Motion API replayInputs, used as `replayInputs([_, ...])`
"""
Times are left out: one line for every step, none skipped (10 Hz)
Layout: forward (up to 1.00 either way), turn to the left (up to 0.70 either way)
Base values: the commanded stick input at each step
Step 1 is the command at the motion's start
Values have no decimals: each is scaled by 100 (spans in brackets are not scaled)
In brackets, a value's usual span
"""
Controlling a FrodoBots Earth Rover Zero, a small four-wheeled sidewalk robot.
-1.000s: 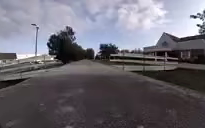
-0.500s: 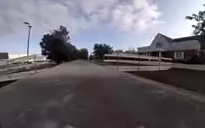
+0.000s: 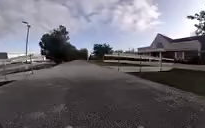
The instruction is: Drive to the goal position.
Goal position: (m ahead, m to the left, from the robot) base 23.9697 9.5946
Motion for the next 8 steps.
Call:
replayInputs([70,0])
replayInputs([70,0])
replayInputs([70,0])
replayInputs([70,0])
replayInputs([70,0])
replayInputs([70,0])
replayInputs([70,0])
replayInputs([70,0])
